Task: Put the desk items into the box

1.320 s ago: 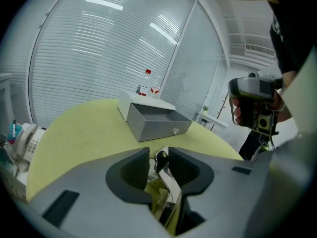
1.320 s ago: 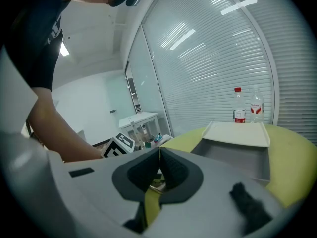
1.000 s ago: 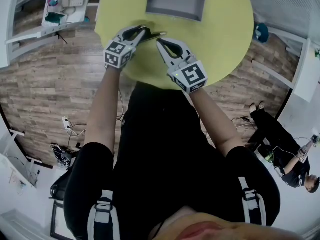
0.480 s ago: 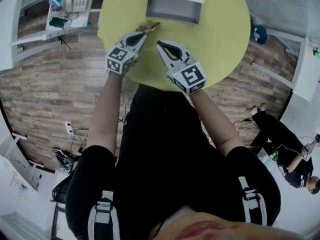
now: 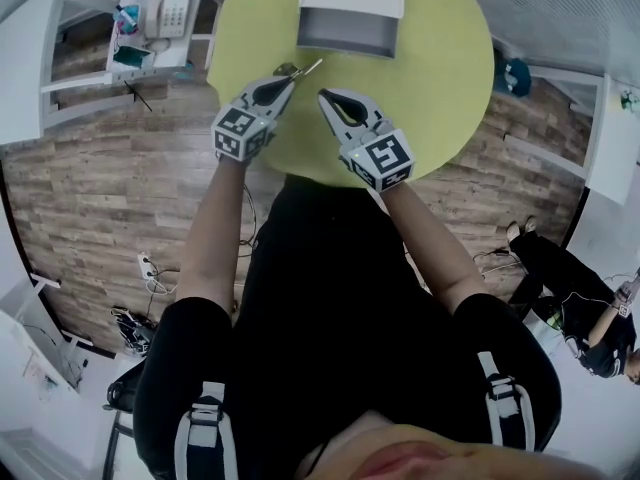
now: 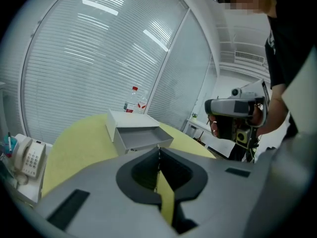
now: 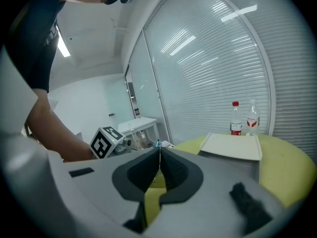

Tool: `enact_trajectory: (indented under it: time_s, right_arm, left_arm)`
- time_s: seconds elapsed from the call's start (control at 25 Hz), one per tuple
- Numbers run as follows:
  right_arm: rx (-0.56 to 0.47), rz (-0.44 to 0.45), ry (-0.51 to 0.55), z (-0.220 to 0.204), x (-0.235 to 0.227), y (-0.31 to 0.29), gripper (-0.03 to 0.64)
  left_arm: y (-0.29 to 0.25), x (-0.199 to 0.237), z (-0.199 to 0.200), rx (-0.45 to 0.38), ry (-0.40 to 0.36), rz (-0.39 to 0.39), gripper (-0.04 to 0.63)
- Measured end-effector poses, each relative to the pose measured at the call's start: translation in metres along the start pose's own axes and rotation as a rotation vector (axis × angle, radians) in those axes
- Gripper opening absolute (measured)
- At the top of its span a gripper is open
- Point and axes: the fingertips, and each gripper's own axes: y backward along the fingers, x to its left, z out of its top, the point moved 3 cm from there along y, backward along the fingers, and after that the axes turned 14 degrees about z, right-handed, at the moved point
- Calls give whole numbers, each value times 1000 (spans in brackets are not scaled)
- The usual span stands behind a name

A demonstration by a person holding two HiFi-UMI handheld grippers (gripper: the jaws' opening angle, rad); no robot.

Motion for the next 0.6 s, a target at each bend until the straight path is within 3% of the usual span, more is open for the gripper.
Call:
enact_trajectory:
  time_s: [0.6]
  right_arm:
    - [-39,-75,69,49,-3,28,17]
  left_arm:
    - [19,-24,74,-85,-106,-64,17]
